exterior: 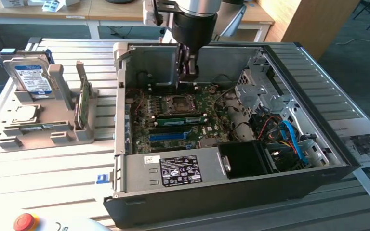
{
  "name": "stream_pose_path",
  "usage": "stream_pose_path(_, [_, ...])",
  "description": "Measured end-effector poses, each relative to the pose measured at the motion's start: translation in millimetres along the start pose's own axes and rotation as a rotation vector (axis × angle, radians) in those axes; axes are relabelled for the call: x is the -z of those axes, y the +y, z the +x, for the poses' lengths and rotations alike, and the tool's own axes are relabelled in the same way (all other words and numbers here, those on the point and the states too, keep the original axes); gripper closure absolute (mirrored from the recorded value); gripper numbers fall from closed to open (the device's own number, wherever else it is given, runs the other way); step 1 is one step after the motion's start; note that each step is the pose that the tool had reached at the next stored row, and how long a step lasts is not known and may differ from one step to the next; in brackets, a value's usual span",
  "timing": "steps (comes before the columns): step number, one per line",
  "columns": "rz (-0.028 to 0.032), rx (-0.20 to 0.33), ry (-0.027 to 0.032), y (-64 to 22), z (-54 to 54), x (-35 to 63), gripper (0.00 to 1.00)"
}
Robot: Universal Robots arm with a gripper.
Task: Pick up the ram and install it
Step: 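Press down the ram until it locks into place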
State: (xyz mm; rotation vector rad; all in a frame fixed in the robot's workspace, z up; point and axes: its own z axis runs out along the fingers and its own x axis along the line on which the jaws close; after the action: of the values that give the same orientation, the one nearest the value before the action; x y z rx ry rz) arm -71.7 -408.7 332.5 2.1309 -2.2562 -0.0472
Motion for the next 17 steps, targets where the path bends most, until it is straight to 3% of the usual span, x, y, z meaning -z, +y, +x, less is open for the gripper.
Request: stream_pose_path(17, [-0.0018, -0.273, -0.0132, -0.1, 0.0, -0.3, 0.89])
